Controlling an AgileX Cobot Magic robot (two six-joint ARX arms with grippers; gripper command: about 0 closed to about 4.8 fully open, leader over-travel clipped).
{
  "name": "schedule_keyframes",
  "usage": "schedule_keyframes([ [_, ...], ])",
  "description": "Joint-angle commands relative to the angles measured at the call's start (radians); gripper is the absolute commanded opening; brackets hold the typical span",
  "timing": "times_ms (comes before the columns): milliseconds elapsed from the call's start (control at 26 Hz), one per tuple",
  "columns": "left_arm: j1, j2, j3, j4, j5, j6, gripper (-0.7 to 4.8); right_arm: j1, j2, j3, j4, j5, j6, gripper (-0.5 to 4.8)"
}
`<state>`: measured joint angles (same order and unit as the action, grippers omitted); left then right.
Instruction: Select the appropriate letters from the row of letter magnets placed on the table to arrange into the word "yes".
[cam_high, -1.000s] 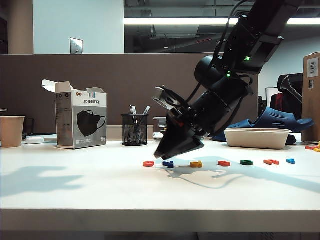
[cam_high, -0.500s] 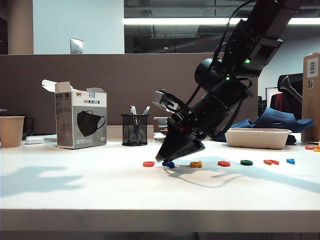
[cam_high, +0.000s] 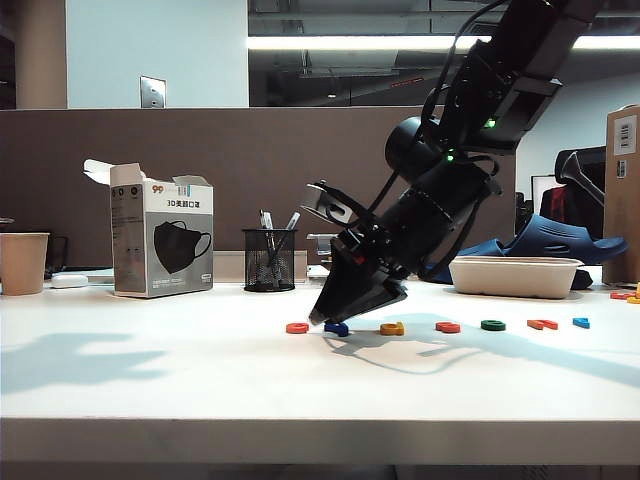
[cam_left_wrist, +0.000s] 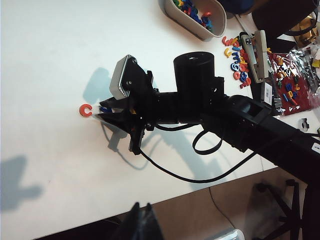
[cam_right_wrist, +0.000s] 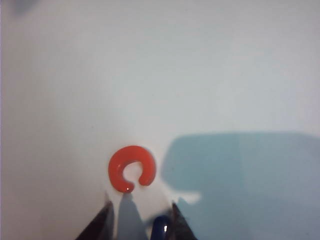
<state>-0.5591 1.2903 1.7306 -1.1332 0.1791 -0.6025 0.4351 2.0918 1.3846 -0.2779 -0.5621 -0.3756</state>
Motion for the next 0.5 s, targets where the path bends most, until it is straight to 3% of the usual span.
schedule_keyframes([
  [38,-0.002,-0.004,0.003,0.013,-0.003,0.004,-0.05,-0.001,0.005,-0.003,-0.056,0.076,0.000,1.44],
  [423,-0.002,-0.004,0.003,0.013,-0.002,0.004,-0.05,-0.001,0.005,-0.002,-0.085,0.099,0.001,1.44],
  [500,-0.002,-0.004,0.003,0.013,-0.003,0.004,-0.05,-0.001,0.005,-0.001,-0.086,0.101,0.001,1.02],
])
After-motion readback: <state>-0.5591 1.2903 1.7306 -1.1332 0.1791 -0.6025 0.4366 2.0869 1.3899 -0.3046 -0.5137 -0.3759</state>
